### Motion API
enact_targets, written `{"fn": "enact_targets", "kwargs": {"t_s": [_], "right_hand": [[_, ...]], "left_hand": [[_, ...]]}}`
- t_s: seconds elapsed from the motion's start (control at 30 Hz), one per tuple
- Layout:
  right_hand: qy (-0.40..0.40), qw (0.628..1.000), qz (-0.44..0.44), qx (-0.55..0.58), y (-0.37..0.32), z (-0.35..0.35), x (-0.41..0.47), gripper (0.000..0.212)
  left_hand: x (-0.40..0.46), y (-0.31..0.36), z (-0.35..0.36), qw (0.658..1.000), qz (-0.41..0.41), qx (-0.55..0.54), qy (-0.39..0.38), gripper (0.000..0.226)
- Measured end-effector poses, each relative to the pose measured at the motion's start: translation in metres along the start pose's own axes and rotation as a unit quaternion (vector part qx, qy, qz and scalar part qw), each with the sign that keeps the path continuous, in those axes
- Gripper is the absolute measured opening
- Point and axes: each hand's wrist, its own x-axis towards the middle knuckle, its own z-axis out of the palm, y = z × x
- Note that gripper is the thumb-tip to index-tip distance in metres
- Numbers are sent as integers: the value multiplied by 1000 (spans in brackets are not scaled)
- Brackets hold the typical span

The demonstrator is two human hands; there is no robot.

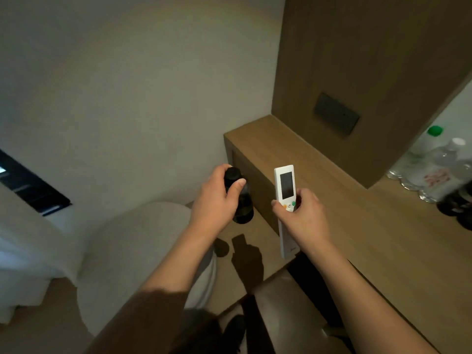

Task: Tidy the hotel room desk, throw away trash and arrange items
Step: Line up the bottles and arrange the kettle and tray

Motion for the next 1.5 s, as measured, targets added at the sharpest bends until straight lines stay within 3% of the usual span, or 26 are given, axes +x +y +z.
{"fn": "enact_targets", "kwargs": {"t_s": [0.2,0.43,0.73,1.0,1.13,1.3,1.5], "right_hand": [[56,997,49,-4,-13,14,27,40],[139,979,144,23,21,-20,18,41],[287,917,274,33,102,-101,-44,42],[358,868,342,43,168,-162,-78,36],[369,854,362,57,213,-199,-71,37],[377,840,383,75,266,-254,-47,36],[366,819,426,116,317,-294,-28,45]], "left_hand": [[55,-2,13,996,63,-8,-70,34],[72,32,53,978,121,-28,-169,38],[46,124,150,910,236,-54,-337,32],[-9,196,238,856,309,-65,-410,29],[-14,234,285,831,357,-29,-426,30],[-10,288,345,782,474,65,-400,36],[-9,349,405,754,517,110,-389,37]]}}
